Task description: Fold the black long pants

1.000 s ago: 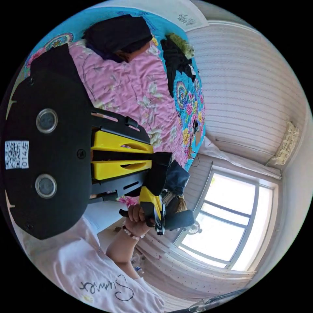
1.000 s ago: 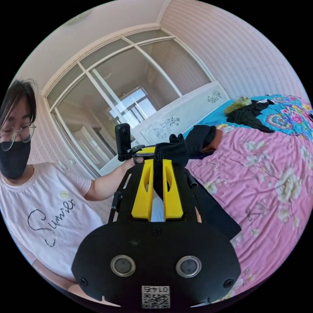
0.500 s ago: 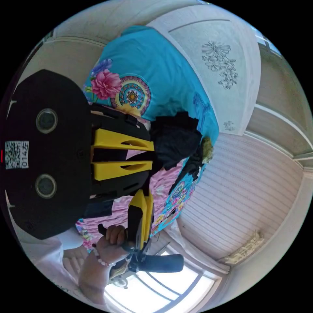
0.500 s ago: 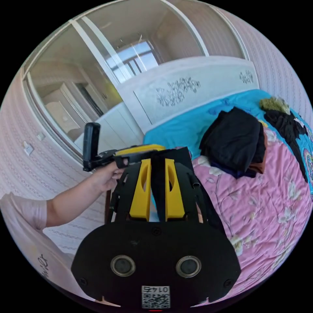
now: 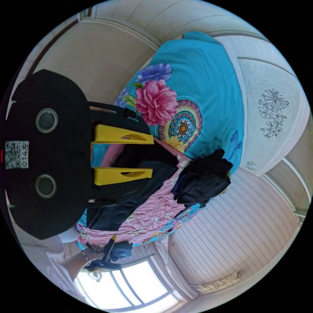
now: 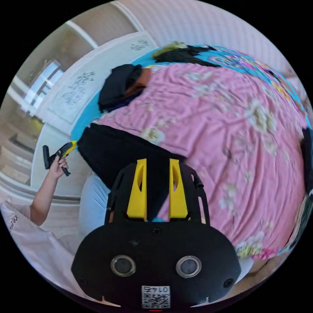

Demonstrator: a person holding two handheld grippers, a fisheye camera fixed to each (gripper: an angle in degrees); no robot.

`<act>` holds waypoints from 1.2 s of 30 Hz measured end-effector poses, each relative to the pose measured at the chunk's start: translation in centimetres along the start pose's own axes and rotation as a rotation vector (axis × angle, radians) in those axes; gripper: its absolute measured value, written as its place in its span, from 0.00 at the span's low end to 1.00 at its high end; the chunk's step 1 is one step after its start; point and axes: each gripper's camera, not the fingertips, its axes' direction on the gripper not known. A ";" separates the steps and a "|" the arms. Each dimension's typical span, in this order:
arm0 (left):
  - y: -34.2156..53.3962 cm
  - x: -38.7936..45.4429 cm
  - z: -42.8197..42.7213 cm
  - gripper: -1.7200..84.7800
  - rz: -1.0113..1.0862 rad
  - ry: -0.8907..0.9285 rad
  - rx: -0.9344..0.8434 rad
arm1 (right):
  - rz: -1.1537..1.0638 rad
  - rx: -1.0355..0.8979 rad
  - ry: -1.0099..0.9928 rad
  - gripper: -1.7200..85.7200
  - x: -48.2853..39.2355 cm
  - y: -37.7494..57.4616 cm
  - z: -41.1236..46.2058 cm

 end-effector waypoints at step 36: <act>3.1 5.7 4.0 0.07 0.199 -0.222 -0.185 | -0.202 -0.076 -0.356 0.04 0.3 -7.2 -1.8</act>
